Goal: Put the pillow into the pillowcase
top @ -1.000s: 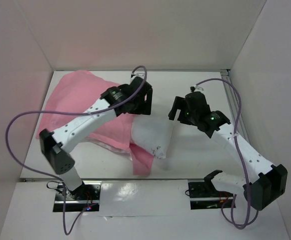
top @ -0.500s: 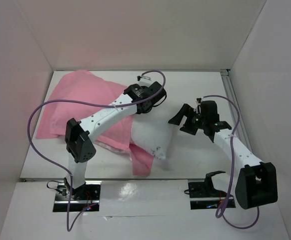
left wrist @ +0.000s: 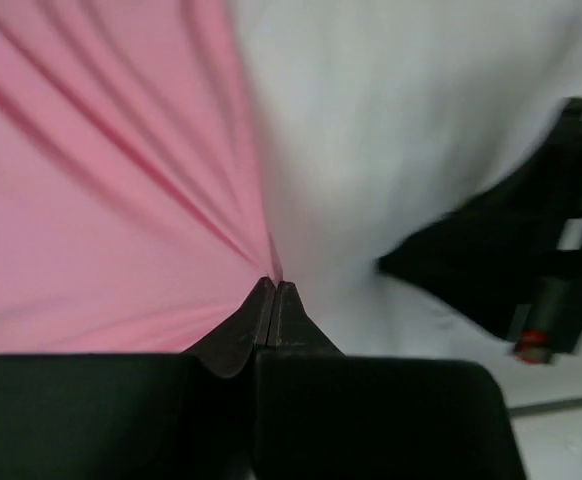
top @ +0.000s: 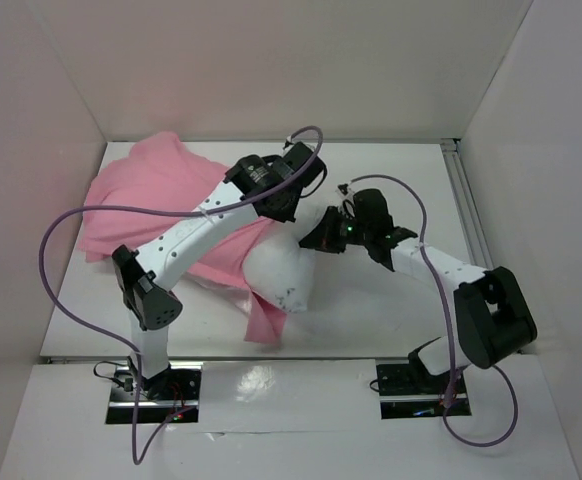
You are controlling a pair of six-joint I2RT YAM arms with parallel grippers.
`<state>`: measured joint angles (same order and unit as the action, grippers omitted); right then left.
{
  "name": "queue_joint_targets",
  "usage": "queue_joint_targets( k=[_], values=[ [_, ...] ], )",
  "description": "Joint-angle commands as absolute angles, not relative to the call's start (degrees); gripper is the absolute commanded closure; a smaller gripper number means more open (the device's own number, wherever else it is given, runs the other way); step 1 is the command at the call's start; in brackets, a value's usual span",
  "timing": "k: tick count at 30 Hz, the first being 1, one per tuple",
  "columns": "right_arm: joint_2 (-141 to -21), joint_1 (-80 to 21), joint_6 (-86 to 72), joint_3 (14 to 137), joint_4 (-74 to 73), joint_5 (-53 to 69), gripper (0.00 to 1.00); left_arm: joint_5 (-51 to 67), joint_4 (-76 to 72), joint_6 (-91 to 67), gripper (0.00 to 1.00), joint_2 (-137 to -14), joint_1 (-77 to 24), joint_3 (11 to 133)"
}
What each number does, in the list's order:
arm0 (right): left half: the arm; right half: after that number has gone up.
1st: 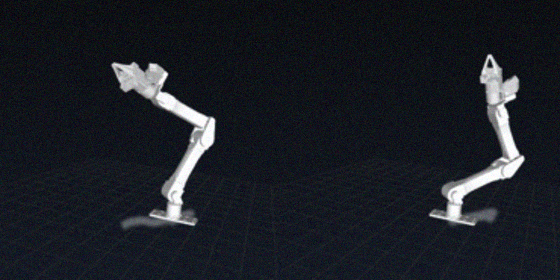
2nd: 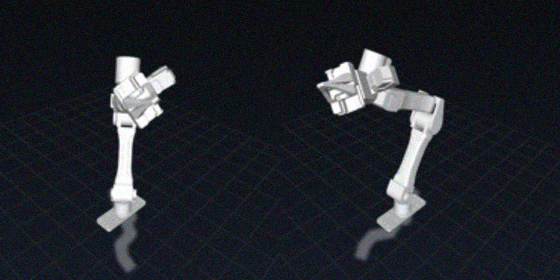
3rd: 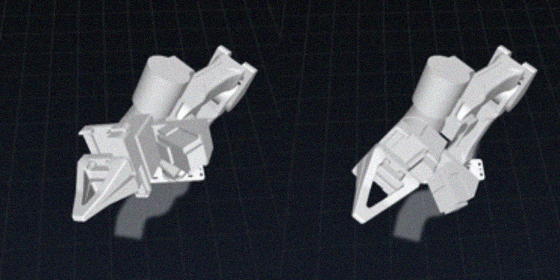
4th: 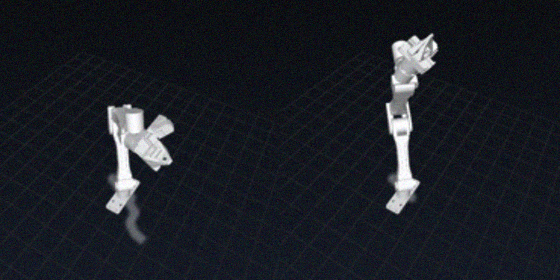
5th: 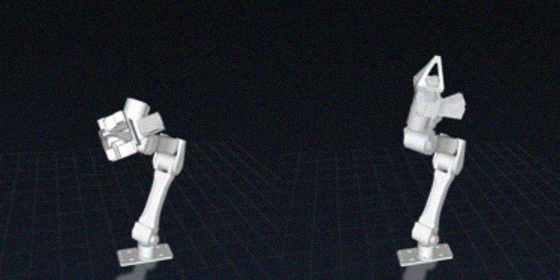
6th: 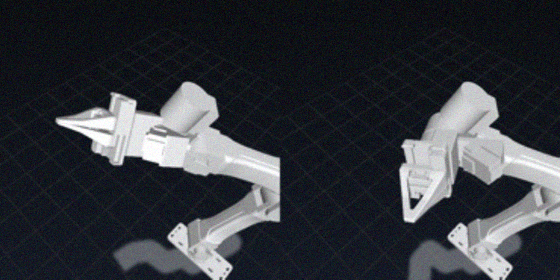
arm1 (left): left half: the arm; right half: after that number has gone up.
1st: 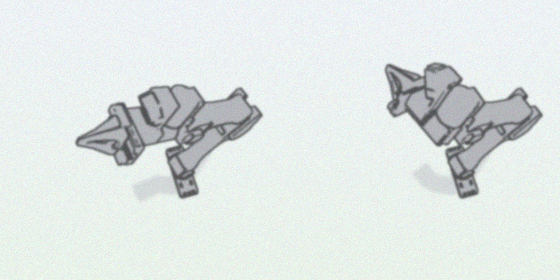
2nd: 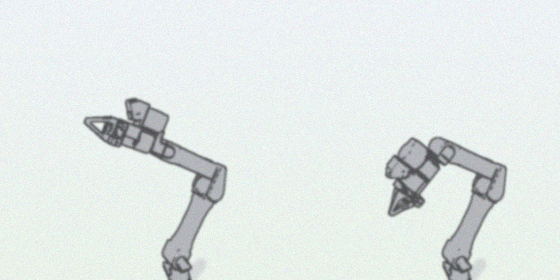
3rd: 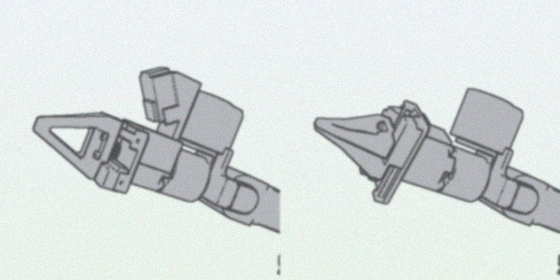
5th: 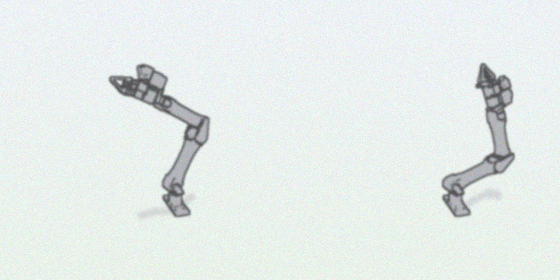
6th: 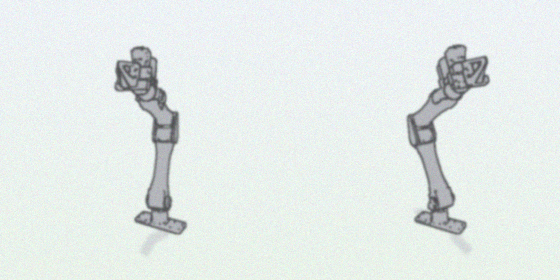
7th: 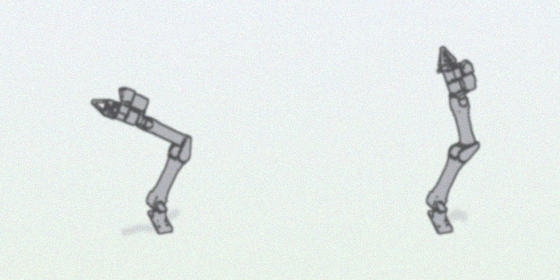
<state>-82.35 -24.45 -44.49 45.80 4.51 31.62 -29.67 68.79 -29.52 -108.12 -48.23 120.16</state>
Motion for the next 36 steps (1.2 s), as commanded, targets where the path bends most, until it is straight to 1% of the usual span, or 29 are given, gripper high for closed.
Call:
queue_joint_targets(
  k=[1,3,4,7,8,9,11,14,15,18,20,27,29,32,36],
  values=[
    [-75.4,-29.4,-45.3,56.0,10.3,32.4,1.00,-10.1,60.5,-26.7,1.00,-107.1,-49.9,130.9],
    [-74.6,-31.1,-45.3,55.5,10.8,28.9,1.00,-4.2,59.6,-26.7,1.00,-108.5,-49.9,138.1],
    [-75.1,-32.9,-47.0,53.2,12.5,28.0,1.00,1.2,59.6,-26.7,1.00,-109.2,-49.9,139.7],
    [-82.4,-35.1,-49.4,51.3,19.6,28.0,1.00,10.1,55.6,-29.2,1.00,-109.7,-50.5,140.0],
    [-84.0,-36.5,-49.4,51.3,19.6,26.7,1.00,10.9,54.9,-30.6,1.00,-108.5,-50.5,139.2],
    [-86.1,-36.6,-49.4,51.9,19.6,25.8,1.00,10.9,54.4,-30.6,1.00,-107.7,-51.3,138.3],
    [-86.1,-36.6,-49.4,52.5,20.3,25.8,1.00,11.5,53.5,-31.3,1.00,-105.8,-51.3,135.0],
    [-82.3,-36.6,-46.1,54.2,14.3,22.2,1.00,8.4,52.9,-31.3,1.00,-103.7,-51.3,133.7],
    [-79.4,-36.6,-45.4,54.8,12.8,20.9,1.00,8.4,52.9,-31.3,1.00,-103.1,-51.3,133.7],
    [-74.2,-35.9,-44.7,54.8,8.8,15.9,1.00,11.3,52.9,-32.6,1.00,-103.1,-51.9,135.9],
    [-72.8,-34.2,-44.1,54.8,8.3,14.4,1.00,12.0,52.9,-34.1,1.00,-103.7,-52.6,136.8],
    [-73.5,-26.7,-40.1,60.9,4.6,15.6,1.00,12.0,52.4,-36.6,1.00,-103.1,-53.7,138.3],
    [-72.6,-24.4,-39.6,62.0,2.4,16.1,1.00,10.5,52.4,-37.3,1.00,-102.6,-53.7,136.0],
    [-69.6,-22.6,-38.0,62.0,-0.6,16.1,1.00,7.8,53.0,-38.0,1.00,-102.0,-53.7,132.6],
    [-65.4,-19.7,-36.1,57.9,-4.9,16.8,1.00,1.3,56.5,-38.5,1.00,-102.0,-53.7,130.2]
  ],
)
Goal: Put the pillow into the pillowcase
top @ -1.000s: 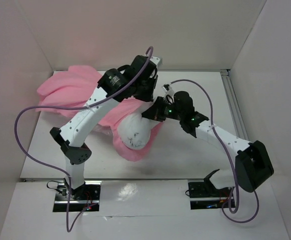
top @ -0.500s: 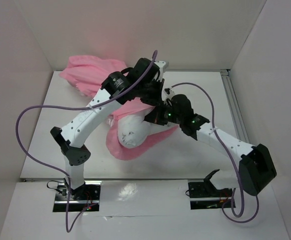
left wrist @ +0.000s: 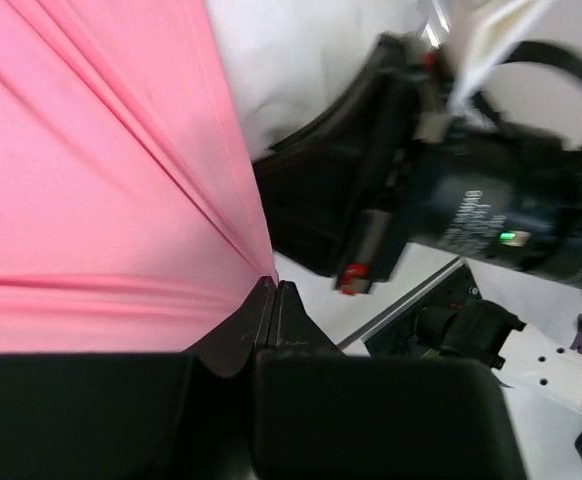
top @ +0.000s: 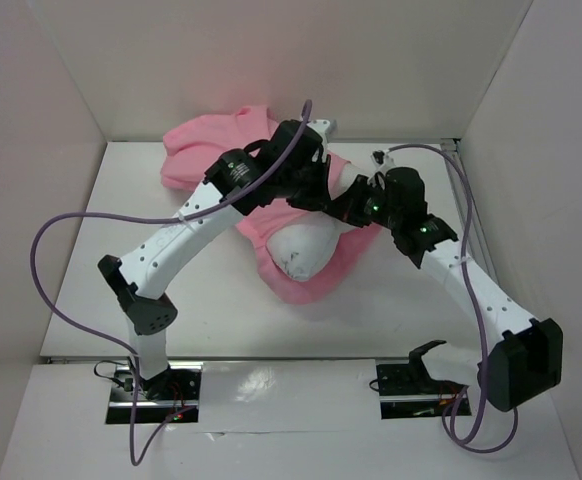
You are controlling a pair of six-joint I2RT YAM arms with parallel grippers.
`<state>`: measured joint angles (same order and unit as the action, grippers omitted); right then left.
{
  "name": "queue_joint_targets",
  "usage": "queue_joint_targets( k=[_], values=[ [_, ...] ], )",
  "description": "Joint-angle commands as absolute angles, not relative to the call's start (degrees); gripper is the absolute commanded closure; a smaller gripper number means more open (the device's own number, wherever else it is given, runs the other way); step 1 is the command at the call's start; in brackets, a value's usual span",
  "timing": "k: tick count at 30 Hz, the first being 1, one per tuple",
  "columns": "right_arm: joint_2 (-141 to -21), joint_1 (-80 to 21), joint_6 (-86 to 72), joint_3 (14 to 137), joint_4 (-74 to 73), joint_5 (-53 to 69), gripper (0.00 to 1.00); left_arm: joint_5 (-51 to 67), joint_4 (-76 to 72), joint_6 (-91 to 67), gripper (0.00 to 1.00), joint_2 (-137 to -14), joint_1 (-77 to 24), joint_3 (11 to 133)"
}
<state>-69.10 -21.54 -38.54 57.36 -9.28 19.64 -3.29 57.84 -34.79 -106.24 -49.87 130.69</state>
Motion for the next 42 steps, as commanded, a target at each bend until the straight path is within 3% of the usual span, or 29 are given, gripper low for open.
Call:
queue_joint_targets(
  k=[1,9,11,17,20,22,25,27,33,39,40,42],
  values=[
    [-63.9,-19.7,-36.1,57.1,-6.1,17.4,1.00,0.2,56.5,-38.5,1.00,-102.0,-53.7,129.2],
    [-61.9,-15.9,-38.0,47.5,-2.3,22.4,1.00,-3.6,55.4,-36.3,1.00,-104.6,-50.6,125.2],
    [-64.5,-15.1,-37.4,51.0,-1.8,25.4,1.00,-1.2,55.4,-35.8,1.00,-106.6,-48.8,127.1],
    [-66.4,-13.0,-34.1,71.0,-2.8,31.6,1.00,15.2,48.1,-39.5,1.00,-112.1,-50.0,148.7],
    [-64.4,-13.0,-38.6,65.2,2.9,30.9,1.00,18.4,38.9,-42.4,1.00,-109.2,-51.2,143.8],
    [-65.3,-14.6,-42.2,53.0,12.4,30.9,1.00,19.1,37.8,-43.1,1.00,-107.7,-51.9,139.7],
    [-74.2,-17.7,-45.0,44.2,21.2,30.4,1.00,18.5,36.7,-43.2,1.00,-106.2,-55.5,134.2],
    [-79.1,-18.5,-47.0,41.8,24.6,30.4,1.00,17.8,36.7,-43.2,1.00,-105.6,-56.9,130.5],
    [-74.5,-18.5,-46.1,40.1,22.4,27.2,1.00,14.4,33.4,-43.2,1.00,-99.7,-55.3,112.9],
    [-74.5,-18.5,-45.9,39.3,21.8,27.8,1.00,11.8,36.5,-41.3,1.00,-99.7,-54.1,111.2],
    [-75.1,-18.5,-45.9,38.6,21.8,27.8,1.00,11.0,37.5,-40.8,0.98,-100.2,-53.5,111.7],
    [-75.1,-18.5,-45.9,38.6,20.8,28.3,1.00,9.9,42.4,-39.0,0.77,-102.1,-52.7,114.6]
  ],
)
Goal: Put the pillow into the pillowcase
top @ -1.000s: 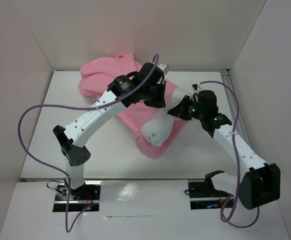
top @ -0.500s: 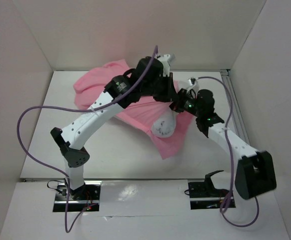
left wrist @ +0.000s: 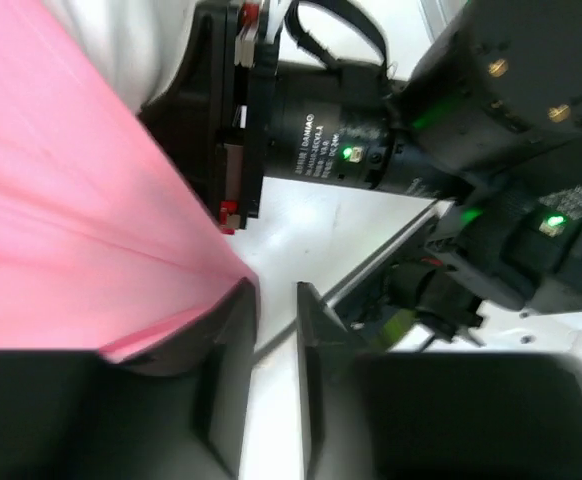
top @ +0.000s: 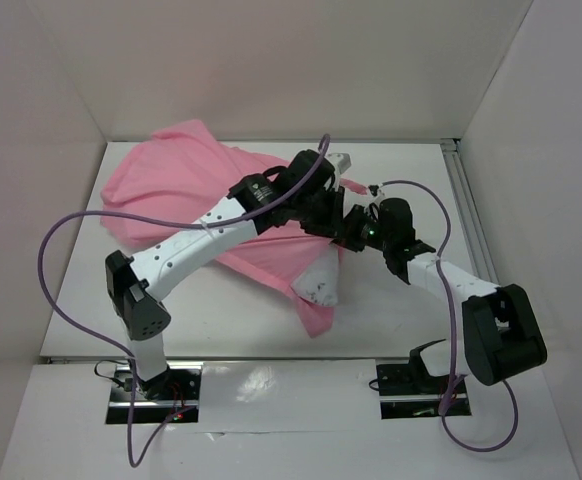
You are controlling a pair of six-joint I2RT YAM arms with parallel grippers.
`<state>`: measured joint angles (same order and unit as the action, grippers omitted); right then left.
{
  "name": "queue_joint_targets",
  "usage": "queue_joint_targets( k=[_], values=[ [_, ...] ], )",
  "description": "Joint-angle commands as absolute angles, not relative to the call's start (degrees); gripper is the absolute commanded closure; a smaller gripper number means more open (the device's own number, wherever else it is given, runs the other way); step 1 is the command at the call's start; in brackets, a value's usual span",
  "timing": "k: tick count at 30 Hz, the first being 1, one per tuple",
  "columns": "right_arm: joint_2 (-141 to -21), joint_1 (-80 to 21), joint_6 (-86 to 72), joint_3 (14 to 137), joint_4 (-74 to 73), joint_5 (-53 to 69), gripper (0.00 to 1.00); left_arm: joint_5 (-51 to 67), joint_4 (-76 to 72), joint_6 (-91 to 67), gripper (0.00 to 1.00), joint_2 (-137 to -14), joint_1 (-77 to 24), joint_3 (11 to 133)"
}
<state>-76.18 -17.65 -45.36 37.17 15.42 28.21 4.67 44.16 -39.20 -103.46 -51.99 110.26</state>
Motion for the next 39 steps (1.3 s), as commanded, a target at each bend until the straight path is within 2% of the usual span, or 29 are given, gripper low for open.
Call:
queue_joint_targets(
  k=[1,2,3,4,6,7,9,10,11,12,13,14,15,16,18,19,23,28,35,39],
  values=[
    [-75.8,-18.5,-45.2,39.5,19.2,28.3,0.97,9.0,44.9,-38.2,0.62,-102.8,-52.0,116.1],
    [-75.8,-18.5,-44.1,40.5,14.2,28.3,0.70,7.2,47.6,-37.4,0.29,-103.4,-51.9,119.1],
    [-75.8,-18.5,-41.4,42.6,11.0,28.3,0.49,1.4,53.8,-36.7,0.18,-103.4,-51.9,120.4],
    [-75.8,-18.5,-40.1,43.7,7.7,27.3,0.33,-2.0,56.7,-36.7,0.10,-103.4,-51.3,121.5],
    [-73.1,-18.5,-37.8,45.1,-2.0,23.8,0.15,-11.7,61.8,-37.9,0.00,-100.1,-50.5,121.0],
    [-71.9,-17.6,-36.4,45.7,-4.9,22.5,0.13,-14.3,65.2,-40.9,0.00,-98.2,-48.7,119.6],
    [-67.7,-16.0,-35.9,45.1,-10.4,21.7,0.12,-18.7,66.3,-44.8,0.08,-93.0,-46.0,111.3],
    [-66.4,-14.6,-35.2,45.1,-12.0,21.7,0.12,-19.3,67.0,-47.3,0.22,-90.0,-44.5,107.4],
    [-64.1,-14.0,-34.5,44.6,-13.3,21.7,0.13,-19.3,66.3,-51.5,0.31,-83.5,-41.2,103.1],
    [-63.1,-14.0,-34.5,44.6,-14.6,22.4,0.13,-18.4,65.7,-53.5,0.37,-80.1,-39.7,98.8],
    [-62.2,-14.0,-34.0,44.0,-16.5,23.3,0.13,-16.0,63.7,-54.7,0.39,-76.8,-38.3,89.6],
    [-61.5,-13.5,-34.0,43.9,-17.0,23.8,0.13,-14.3,61.6,-56.6,0.39,-73.3,-37.4,85.0],
    [-60.2,-13.4,-34.0,43.4,-17.7,24.9,0.13,-12.2,56.7,-56.6,0.32,-67.1,-36.1,80.6],
    [-60.2,-13.4,-34.0,43.4,-18.2,25.8,0.13,-9.5,53.9,-57.6,0.27,-64.4,-36.1,72.4],
    [-59.7,-14.0,-34.0,42.3,-19.0,27.2,0.09,-0.6,48.3,-60.2,0.16,-60.2,-36.1,64.6],
    [-59.7,-14.7,-34.0,42.3,-19.0,27.2,0.09,4.3,42.2,-61.2,0.13,-57.6,-36.1,57.7],
    [-60.4,-17.2,-33.4,41.7,-19.6,29.4,0.06,8.6,28.6,-64.4,0.06,-55.5,-38.2,45.6],
    [-61.7,-19.7,-32.8,42.3,-20.2,30.0,0.05,8.6,21.2,-67.1,0.06,-58.7,-42.5,41.5],
    [-64.5,-20.2,-33.3,40.4,-15.8,33.7,0.04,0.4,12.4,-67.7,0.07,-61.7,-44.1,36.8],
    [-67.3,-20.7,-33.9,39.4,-11.6,36.3,0.04,-0.1,5.3,-65.6,0.15,-65.4,-44.6,34.5]
  ],
)
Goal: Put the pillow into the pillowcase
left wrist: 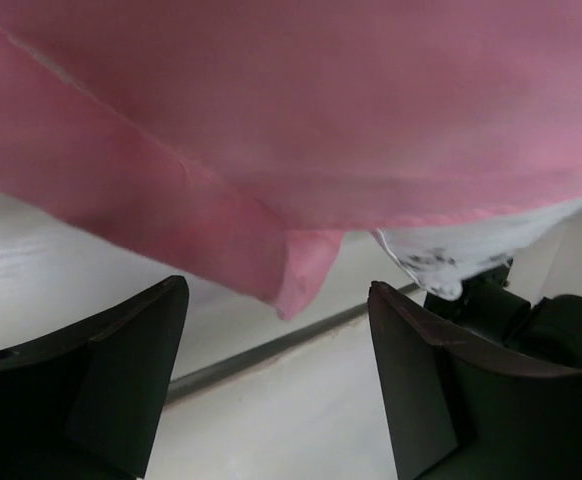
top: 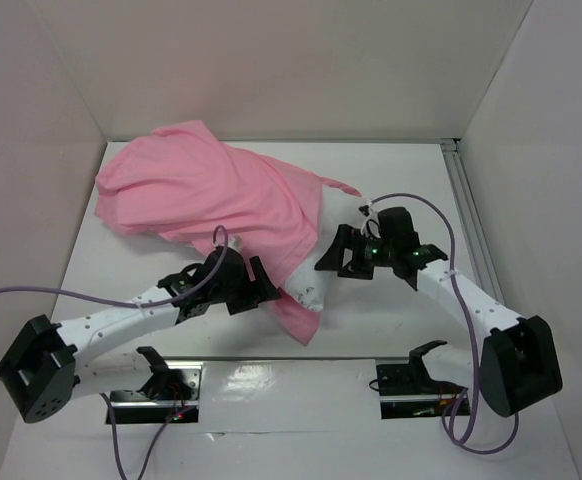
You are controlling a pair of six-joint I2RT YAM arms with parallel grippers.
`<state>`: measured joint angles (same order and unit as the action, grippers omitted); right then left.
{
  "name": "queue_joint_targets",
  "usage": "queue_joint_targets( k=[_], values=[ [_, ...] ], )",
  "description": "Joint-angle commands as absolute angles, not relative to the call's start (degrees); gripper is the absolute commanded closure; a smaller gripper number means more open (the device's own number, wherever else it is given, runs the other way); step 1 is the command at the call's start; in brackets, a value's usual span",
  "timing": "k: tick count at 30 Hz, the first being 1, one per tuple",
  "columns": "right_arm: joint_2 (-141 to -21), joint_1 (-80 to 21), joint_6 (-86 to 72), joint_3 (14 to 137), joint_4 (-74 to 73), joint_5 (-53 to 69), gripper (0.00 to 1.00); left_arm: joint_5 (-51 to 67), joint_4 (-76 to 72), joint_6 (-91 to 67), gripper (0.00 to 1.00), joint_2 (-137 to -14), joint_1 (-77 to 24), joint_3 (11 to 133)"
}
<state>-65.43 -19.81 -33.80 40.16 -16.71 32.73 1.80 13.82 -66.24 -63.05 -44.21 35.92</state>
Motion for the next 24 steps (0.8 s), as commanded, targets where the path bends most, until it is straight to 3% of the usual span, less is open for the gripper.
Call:
queue_joint_targets(
  k=[1,4,6,9,10,12,13,14,15,17,20,22,24],
  values=[
    [-68.6,-21.5,-33.9,39.4,-11.0,36.3,0.04,-0.1,4.3,-64.6,0.17,-66.3,-44.6,34.5],
    [-70.9,-22.9,-33.9,40.5,-9.8,36.3,0.04,-1.5,2.6,-63.4,0.26,-70.2,-45.2,35.2],
    [-72.9,-23.6,-33.9,40.5,-8.4,35.7,0.05,-2.0,2.6,-62.8,0.38,-71.4,-45.2,36.7],
    [-75.5,-24.1,-34.5,41.2,-6.2,35.7,0.24,-3.2,3.2,-62.1,0.93,-72.1,-45.2,37.9],
    [-76.2,-24.1,-35.2,42.1,-4.3,35.7,0.44,-3.7,5.3,-61.3,1.00,-72.7,-45.2,39.7],
    [-77.9,-24.1,-36.5,43.8,-1.1,35.7,0.70,-3.7,5.8,-60.0,1.00,-72.7,-45.8,42.0],
    [-78.7,-24.1,-36.5,48.1,-1.1,35.7,0.95,-1.7,5.1,-58.1,1.00,-72.7,-45.8,44.6],
    [-81.1,-23.2,-36.5,51.6,-1.1,35.2,1.00,0.2,2.1,-56.7,1.00,-72.2,-45.8,46.4],
    [-82.6,-22.2,-35.5,55.9,-1.6,35.8,1.00,2.5,1.0,-55.2,1.00,-72.9,-45.8,49.0],
    [-85.7,-19.4,-33.1,72.0,-6.0,36.7,1.00,8.6,2.8,-51.8,1.00,-76.0,-45.8,64.3],
    [-88.3,-18.4,-31.8,86.0,-10.5,36.7,1.00,14.7,8.3,-45.0,1.00,-82.6,-45.8,85.9],
    [-88.3,-19.9,-33.2,84.0,-9.4,37.3,1.00,17.3,7.8,-44.2,1.00,-83.3,-46.3,90.4],
    [-87.7,-24.2,-34.6,73.6,-4.0,36.7,1.00,21.4,2.4,-46.8,1.00,-82.8,-47.6,88.1]
  ],
)
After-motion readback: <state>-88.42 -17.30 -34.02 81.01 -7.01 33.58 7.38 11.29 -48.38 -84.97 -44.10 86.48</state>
